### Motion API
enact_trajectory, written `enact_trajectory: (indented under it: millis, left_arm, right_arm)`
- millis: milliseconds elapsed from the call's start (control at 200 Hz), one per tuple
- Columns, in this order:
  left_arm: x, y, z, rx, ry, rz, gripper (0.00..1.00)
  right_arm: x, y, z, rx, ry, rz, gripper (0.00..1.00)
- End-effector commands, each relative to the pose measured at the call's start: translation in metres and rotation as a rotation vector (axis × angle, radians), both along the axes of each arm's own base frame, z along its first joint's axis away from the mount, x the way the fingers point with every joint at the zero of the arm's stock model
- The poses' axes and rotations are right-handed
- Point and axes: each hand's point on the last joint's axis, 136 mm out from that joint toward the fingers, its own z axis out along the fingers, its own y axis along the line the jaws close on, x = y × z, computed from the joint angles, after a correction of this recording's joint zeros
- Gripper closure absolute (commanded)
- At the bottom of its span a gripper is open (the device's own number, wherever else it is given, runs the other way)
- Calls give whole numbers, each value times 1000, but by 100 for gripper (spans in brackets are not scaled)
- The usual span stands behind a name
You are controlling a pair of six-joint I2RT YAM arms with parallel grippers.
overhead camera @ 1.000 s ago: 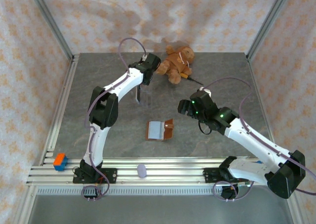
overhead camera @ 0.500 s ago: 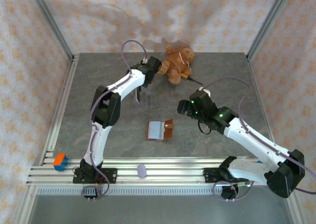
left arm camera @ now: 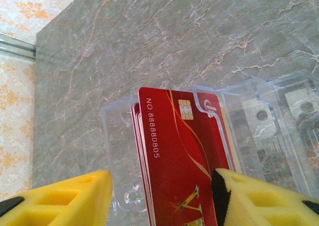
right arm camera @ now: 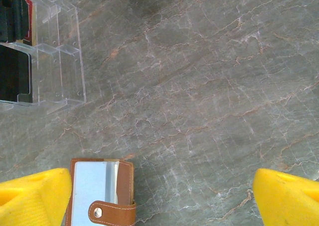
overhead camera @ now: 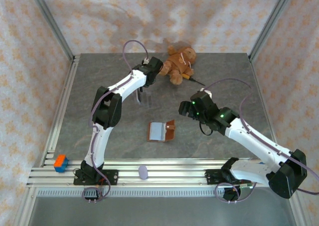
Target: Put the credit cards into the card holder
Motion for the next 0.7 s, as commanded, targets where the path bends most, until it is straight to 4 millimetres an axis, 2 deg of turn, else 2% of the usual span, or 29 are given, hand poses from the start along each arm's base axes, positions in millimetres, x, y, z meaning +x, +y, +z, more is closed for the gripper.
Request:
enact_trajectory:
  millis: [0, 100, 381, 536, 691]
  left_arm:
    - [0, 4, 27, 46, -48, 7, 45]
    - [1, 2, 31, 60, -60, 2, 53]
    - [1, 0, 36, 77, -73, -5, 59]
    - [1, -1, 39, 77, -77, -10, 74]
    - [1, -2, 41, 77, -80, -12, 78]
  right_arm:
    - [3, -1, 4, 10, -7, -18, 6]
    - [3, -1, 4, 8, -7, -19, 6]
    - [2, -1, 2, 6, -3, -20, 6]
    - [2, -2, 1, 6, 1, -21, 6]
    - [1, -2, 0, 8, 2, -23, 6]
